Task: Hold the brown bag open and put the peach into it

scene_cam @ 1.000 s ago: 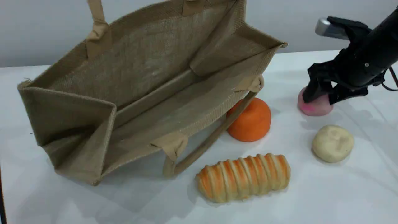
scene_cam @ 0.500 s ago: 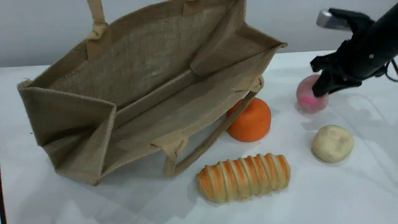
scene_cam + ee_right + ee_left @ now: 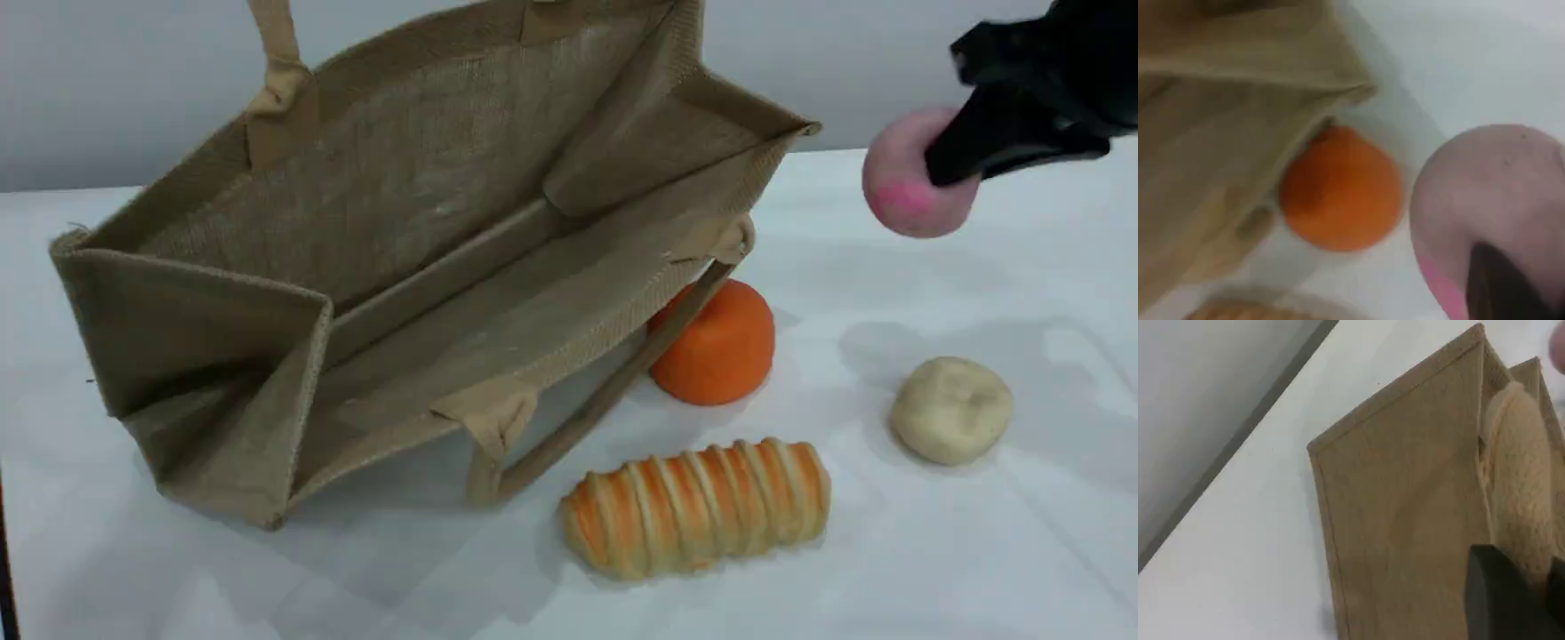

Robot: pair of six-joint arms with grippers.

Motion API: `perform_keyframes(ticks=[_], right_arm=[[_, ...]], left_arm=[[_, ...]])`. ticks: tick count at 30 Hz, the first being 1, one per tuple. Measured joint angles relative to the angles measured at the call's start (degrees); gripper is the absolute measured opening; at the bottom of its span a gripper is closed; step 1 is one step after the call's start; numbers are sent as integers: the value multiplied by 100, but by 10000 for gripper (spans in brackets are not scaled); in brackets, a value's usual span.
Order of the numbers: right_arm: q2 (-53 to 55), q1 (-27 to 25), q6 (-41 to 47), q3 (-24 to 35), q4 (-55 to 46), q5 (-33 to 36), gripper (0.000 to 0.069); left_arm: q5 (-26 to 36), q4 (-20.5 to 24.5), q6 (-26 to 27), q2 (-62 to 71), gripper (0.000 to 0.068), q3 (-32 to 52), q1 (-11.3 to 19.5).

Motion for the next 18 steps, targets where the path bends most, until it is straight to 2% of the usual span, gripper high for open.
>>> perform_keyframes(ticks=[5,9,14,18], right_arm=[[-862,3,-1314,707,1124,441,19],[-1280,8,-2356,1129,2156,1277,19],[-1278,288,-2648,1361,2852,2308,19],[-1278,909,-2648,1356,2859,2491,19]], left_arm=[[0,0,0,0,83,0,0],[0,5,0,0,83,0,0],[0,5,0,0,83,0,0],[0,5,0,0,83,0,0]])
